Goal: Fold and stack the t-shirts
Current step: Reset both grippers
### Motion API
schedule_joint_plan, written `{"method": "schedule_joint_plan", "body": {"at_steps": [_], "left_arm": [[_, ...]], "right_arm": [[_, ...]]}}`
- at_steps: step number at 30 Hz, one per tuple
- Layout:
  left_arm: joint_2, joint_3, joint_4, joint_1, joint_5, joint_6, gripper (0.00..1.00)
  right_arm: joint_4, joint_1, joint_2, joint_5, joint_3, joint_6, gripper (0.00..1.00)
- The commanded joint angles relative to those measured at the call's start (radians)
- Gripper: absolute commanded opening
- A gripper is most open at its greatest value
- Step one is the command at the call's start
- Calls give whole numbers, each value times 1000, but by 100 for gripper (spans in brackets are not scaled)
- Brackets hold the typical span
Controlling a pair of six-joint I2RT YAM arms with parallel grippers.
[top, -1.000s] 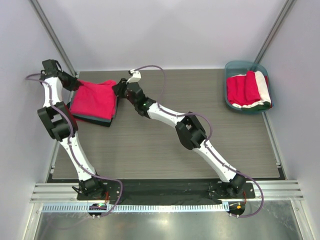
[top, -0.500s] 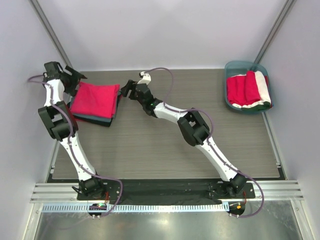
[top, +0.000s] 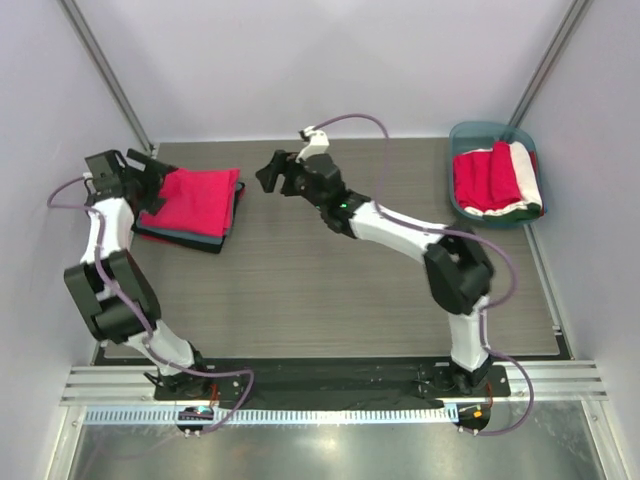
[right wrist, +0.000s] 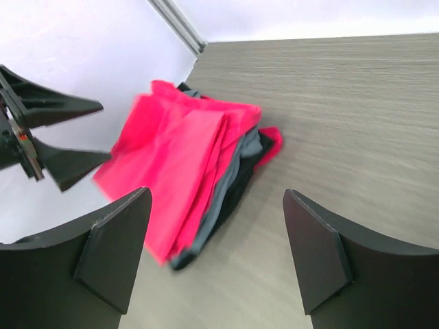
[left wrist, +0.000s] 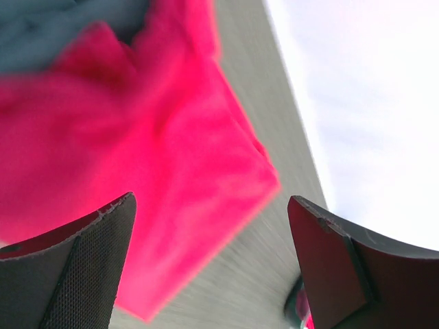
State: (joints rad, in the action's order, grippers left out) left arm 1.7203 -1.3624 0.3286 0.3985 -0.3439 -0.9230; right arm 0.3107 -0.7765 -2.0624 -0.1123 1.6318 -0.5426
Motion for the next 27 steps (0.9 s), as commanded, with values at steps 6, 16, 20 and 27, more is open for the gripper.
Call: {"method": "schedule_joint_plan", "body": {"at_steps": [6, 16, 20, 27], "left_arm": [[-466, 238, -95, -200, 91, 30, 93], [-683, 526, -221, -644, 276, 88, 100], [-703, 660, -332, -853, 397, 127, 100], [-644, 896, -646, -971, 438, 251, 100]], "right_arm": [[-102, 34, 494, -21, -439, 58, 85], [-170, 57, 1078, -236, -1002, 156, 87], [-165, 59, 1223, -316, -1159, 171, 87], [-29, 59, 1294, -360, -1352, 171, 86]]}}
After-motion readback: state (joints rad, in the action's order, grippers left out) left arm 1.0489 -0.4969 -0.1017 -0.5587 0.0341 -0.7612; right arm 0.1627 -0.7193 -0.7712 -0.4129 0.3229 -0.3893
